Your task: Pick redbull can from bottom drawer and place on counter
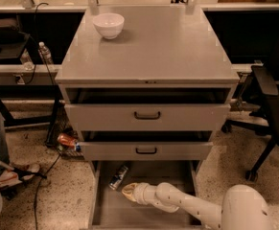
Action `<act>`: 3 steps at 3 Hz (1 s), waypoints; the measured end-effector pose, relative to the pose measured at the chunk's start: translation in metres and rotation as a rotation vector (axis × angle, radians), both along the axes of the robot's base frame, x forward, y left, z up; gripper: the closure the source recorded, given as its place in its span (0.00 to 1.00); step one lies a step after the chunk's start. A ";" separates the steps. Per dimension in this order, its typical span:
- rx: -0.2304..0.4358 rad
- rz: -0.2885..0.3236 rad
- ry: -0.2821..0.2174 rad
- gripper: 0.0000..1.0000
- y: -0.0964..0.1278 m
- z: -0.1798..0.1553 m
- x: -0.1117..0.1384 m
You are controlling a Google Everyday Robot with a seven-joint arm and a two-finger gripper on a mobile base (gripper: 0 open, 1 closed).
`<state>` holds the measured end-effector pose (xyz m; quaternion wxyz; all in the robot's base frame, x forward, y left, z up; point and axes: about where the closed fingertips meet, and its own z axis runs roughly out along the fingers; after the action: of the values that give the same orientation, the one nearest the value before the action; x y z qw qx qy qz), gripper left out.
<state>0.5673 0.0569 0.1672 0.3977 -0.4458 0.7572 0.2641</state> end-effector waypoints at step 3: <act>0.021 -0.102 0.027 0.00 0.006 -0.005 0.017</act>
Offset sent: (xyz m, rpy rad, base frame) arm 0.0157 0.0046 -0.0043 0.0205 0.0256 -0.0918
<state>0.5847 0.0625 0.1622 0.4051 -0.3987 0.7814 0.2575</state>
